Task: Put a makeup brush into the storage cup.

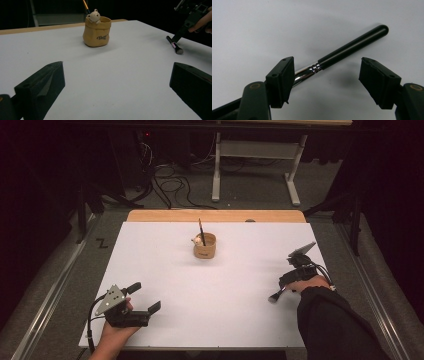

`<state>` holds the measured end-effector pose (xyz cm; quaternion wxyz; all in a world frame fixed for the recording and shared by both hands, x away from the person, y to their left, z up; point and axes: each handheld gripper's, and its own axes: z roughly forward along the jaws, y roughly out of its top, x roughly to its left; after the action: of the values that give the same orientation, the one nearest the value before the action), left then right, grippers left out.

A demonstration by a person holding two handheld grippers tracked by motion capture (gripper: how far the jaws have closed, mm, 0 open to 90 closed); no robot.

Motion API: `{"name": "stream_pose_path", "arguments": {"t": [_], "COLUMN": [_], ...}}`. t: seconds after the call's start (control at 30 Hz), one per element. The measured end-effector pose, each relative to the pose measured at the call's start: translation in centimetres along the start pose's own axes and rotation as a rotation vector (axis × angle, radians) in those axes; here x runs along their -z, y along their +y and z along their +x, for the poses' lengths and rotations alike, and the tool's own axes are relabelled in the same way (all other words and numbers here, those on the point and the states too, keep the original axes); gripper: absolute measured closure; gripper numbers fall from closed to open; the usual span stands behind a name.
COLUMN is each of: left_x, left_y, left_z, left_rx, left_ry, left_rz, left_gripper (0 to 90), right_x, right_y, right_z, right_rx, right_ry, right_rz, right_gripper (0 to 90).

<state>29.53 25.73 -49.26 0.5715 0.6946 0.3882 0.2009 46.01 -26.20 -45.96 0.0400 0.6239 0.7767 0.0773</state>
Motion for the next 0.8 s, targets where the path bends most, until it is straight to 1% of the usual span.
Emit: {"name": "stream_pose_path", "arguments": {"t": [0.13,0.27,0.33,0.4,0.5,0.6,0.73,0.8], "left_x": [0.2,0.3,0.3,0.4,0.3,0.2,0.1,0.1], "left_y": [0.0,0.1,0.1,0.1,0.0,0.0,0.0,0.0], "left_z": [0.0,0.2,0.2,0.2,0.3,0.2,0.0,0.0], "left_rx": [0.002,0.003,0.007,0.006,0.006,0.000,-0.008,-0.012], "left_ry": [0.000,0.002,0.004,0.004,0.004,-0.001,-0.006,-0.010], "left_rz": [-0.003,-0.003,-0.010,-0.006,-0.005,0.008,0.004,0.009], "left_gripper": [0.7,0.8,0.8,0.8,0.8,0.8,0.8,0.8], "right_x": [-0.1,-0.3,-0.3,-0.4,-0.8,-1.1,-1.4,-1.4], "right_y": [0.1,0.2,0.3,0.4,0.4,0.4,0.5,0.5], "right_z": [0.1,0.1,0.0,-0.2,-0.4,-0.1,0.0,0.0], "right_rx": [-0.007,-0.010,-0.016,-0.024,-0.047,-0.038,-0.035,-0.035], "right_ry": [0.002,-0.011,-0.011,-0.024,-0.005,-0.004,-0.016,-0.022], "right_rz": [0.005,0.010,0.002,0.009,0.013,0.027,0.024,0.024], "right_gripper": [29.4,29.4,30.1,30.4,31.3,33.0,35.1,36.6]}}
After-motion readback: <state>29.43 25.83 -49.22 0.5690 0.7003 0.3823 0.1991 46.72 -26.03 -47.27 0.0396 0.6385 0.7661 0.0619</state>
